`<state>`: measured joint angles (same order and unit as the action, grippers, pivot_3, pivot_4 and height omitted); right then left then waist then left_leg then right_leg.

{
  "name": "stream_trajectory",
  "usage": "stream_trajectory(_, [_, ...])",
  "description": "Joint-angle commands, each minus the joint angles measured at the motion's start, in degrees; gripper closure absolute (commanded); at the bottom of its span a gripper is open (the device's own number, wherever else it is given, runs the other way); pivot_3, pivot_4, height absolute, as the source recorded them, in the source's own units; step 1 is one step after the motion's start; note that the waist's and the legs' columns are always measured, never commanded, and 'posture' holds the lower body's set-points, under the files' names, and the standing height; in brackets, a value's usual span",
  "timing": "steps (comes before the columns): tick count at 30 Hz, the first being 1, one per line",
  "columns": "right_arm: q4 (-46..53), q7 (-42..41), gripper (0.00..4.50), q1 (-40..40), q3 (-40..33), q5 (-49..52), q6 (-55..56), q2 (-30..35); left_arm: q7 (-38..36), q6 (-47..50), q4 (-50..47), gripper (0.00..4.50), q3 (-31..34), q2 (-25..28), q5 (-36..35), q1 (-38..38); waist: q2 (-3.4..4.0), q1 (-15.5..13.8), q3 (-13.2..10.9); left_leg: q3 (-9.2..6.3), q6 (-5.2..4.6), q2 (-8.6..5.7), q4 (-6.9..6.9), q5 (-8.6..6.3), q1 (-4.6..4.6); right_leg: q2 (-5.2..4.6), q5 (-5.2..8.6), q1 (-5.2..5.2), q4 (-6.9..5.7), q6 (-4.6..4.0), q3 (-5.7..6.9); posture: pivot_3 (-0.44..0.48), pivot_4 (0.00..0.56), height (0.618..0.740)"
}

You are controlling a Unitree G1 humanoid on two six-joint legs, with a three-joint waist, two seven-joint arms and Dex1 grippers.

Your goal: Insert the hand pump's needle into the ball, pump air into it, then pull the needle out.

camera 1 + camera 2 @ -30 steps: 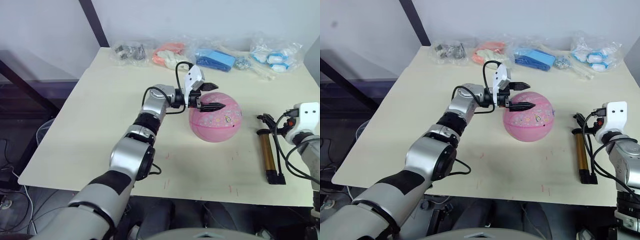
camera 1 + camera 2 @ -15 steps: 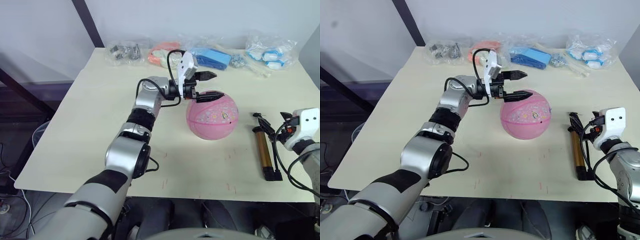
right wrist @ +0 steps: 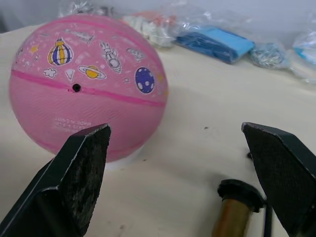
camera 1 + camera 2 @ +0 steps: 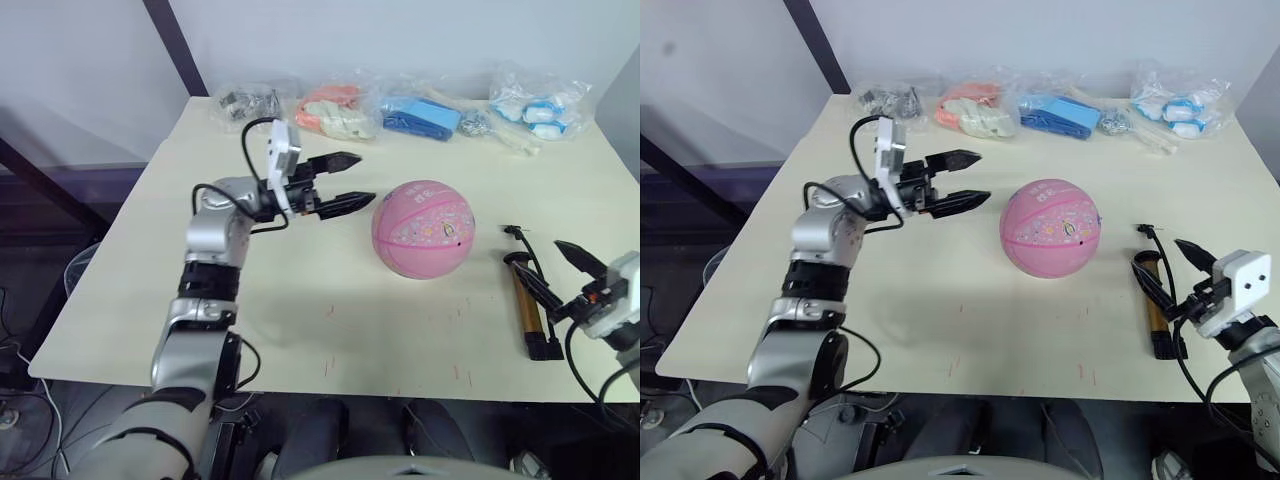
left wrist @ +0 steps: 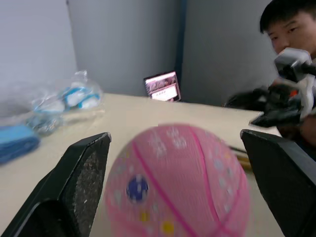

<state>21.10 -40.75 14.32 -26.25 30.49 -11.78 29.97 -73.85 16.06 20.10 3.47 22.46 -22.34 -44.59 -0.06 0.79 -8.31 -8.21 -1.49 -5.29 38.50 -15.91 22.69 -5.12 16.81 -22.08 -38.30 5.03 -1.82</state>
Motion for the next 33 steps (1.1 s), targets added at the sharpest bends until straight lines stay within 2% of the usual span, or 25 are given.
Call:
stream_trajectory(1, [-1.2, -3.9, 0.04, 4.4, -4.9, 2.3, 5.3, -1.3, 1.6, 0.9, -8.0, 0.00, 2.7, 4.2, -1.9, 7.0, 0.04, 0.0, 0.0, 0.00, 0.00, 0.01, -0.04, 0.00, -0.06, -0.01, 0.00, 0.00, -0.01, -0.01, -0.06, 0.000, 0.150, 0.740])
stream_trajectory(5, [-7.1, -11.7, 0.04, 9.3, -8.4, 3.3, 10.8, 0.1, 3.4, 0.0, -13.5, 0.00, 4.8, 7.7, -2.3, 17.9, 0.05, -0.1, 0.0, 0.08, 0.00, 0.02, -0.08, 0.00, -0.10, -0.01, -0.01, 0.01, 0.01, -0.02, -0.19, 0.000, 0.150, 0.740])
stream_trajectory(10, [-14.7, -17.2, 0.04, 10.4, -11.4, 3.7, 14.7, 2.0, 5.6, -0.7, -16.5, 0.00, 6.7, 10.9, -1.9, 27.4, 0.05, -0.1, 0.0, 0.14, -0.03, 0.04, -0.11, -0.02, -0.29, -0.02, -0.13, 0.08, 0.01, -0.18, -0.38, 0.000, 0.150, 0.740])
stream_trajectory(13, [-20.2, -20.9, 0.04, 11.5, -13.4, 4.1, 16.8, 3.5, 7.1, -1.3, -18.4, 0.00, 8.5, 13.1, -1.3, 34.0, 0.12, -0.1, 0.0, 0.14, -0.24, 0.21, -0.26, -0.16, -0.77, -0.02, -0.22, 0.36, 0.02, -0.34, -0.49, 0.000, 0.150, 0.740])
stream_trajectory(17, [-25.8, -25.3, 0.04, 12.5, -14.8, 4.3, 19.6, 4.9, 9.4, -1.6, -19.3, 0.00, 11.6, 14.8, -2.1, 40.0, 0.22, -0.2, -0.1, 0.18, -0.24, 0.32, -0.41, -0.17, -0.92, 0.05, -0.21, 0.41, 0.06, -0.38, -0.59, 0.000, 0.150, 0.740])
stream_trajectory(22, [-31.1, -29.4, 0.04, 13.2, -16.2, 4.7, 21.8, 6.2, 8.8, -7.0, -16.6, 0.00, 15.2, 15.8, -1.7, 47.4, 0.26, -0.1, -0.1, 0.29, -0.24, 0.37, -0.42, -0.18, -0.92, 0.03, -0.25, 0.42, 0.19, -0.42, -0.64, 0.000, 0.150, 0.740])
stream_trajectory(27, [-32.7, -31.9, 0.04, 12.9, -17.1, 6.5, 21.4, 7.1, 7.9, -10.2, -15.7, 0.00, 17.4, 16.3, -2.2, 52.7, 0.26, -0.2, -0.1, 0.31, -0.23, 0.38, -0.50, -0.19, -0.90, -0.01, -0.26, 0.42, 0.32, -0.42, -0.72, 0.000, 0.150, 0.740])
stream_trajectory(33, [-32.7, -32.4, 0.04, 12.6, -17.0, 7.0, 21.0, 7.8, 7.7, -13.1, -13.4, 0.00, 17.8, 16.9, -1.7, 53.5, 0.26, -0.5, -0.1, 0.31, -0.23, 0.40, -0.51, -0.19, -0.90, -0.02, -0.26, 0.42, 0.32, -0.43, -0.75, 0.000, 0.150, 0.740])
